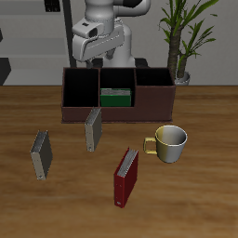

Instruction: Place the green book into the back desk caddy's front compartment and place the left yellow book into the back desk caddy's right compartment and place the red book into the back desk caddy's right compartment

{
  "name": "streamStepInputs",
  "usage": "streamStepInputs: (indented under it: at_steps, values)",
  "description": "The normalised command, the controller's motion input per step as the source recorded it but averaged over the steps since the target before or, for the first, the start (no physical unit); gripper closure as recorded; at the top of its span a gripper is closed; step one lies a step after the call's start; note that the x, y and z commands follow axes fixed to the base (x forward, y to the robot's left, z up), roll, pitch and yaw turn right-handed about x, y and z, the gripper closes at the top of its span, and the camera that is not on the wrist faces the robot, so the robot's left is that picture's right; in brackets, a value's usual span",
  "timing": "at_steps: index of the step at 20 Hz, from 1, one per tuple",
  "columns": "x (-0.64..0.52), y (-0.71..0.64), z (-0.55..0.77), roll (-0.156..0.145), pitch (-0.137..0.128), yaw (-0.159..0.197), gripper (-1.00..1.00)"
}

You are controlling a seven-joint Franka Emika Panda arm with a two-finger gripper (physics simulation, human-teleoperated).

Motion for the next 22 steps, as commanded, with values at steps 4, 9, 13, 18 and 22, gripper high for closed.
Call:
streamStepInputs:
  at_steps: [4, 9, 13, 18, 22]
  values:
    - [0.20, -0.24, 0.39, -0.062, -0.083, -0.351, -1.00]
    - [0.30, -0.06, 0.13, -0.042, -0.034, -0.363, -1.00]
    - [0.33, 0.16, -0.16, -0.050, -0.040, -0.319, -1.00]
    - [0.14, 0.36, -0.23, 0.011, -0.012, -0.204, -1.00]
    - [0.07, 0.28, -0.20, 0.053, 0.002, -0.172, -1.00]
